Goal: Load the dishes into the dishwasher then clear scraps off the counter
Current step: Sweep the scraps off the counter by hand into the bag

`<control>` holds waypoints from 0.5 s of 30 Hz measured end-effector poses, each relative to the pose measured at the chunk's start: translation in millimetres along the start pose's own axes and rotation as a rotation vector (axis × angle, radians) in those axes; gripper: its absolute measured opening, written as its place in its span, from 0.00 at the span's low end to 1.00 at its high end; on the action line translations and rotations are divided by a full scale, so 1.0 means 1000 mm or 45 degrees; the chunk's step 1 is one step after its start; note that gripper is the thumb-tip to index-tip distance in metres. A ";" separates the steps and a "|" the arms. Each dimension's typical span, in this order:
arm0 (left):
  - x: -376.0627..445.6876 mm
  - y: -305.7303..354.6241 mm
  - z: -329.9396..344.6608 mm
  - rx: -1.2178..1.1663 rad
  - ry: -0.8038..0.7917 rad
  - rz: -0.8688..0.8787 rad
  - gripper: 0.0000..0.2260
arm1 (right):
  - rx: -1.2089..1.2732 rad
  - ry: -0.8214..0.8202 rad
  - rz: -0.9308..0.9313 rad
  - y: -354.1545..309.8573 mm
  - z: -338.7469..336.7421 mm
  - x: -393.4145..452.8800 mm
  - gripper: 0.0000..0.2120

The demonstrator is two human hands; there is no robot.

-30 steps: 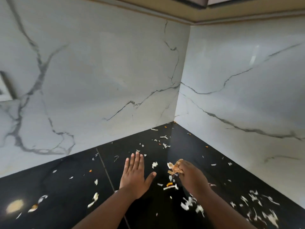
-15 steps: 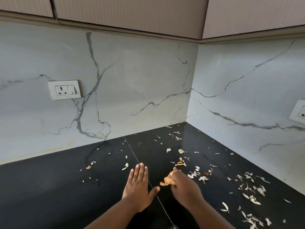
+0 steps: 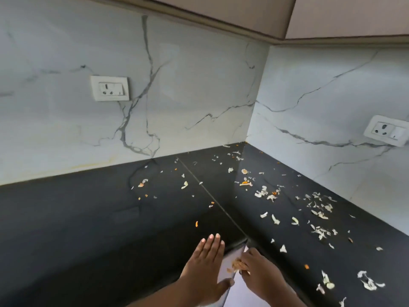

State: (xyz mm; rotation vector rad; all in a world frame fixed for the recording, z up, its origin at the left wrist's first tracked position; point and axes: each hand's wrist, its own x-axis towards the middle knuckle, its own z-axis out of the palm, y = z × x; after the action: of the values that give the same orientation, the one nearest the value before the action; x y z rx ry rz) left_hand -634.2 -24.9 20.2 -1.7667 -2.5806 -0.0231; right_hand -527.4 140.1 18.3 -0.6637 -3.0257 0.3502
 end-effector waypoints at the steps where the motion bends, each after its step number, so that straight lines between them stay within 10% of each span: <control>1: -0.013 0.004 0.006 0.020 0.030 0.059 0.45 | -0.036 -0.038 0.005 -0.004 0.006 -0.009 0.13; 9: -0.060 0.017 0.079 -0.106 -0.309 0.012 0.32 | 0.025 -0.391 0.262 0.001 0.078 -0.069 0.20; 15: -0.089 0.015 0.178 -0.126 -0.483 -0.029 0.48 | 0.234 -0.484 0.477 0.031 0.194 -0.106 0.21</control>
State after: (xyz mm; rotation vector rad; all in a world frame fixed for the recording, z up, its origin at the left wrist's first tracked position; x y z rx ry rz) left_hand -589.0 -98.9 -159.1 -1.9405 -2.9004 0.2078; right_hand -432.5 81.9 -174.5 -1.2802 -3.1321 0.8432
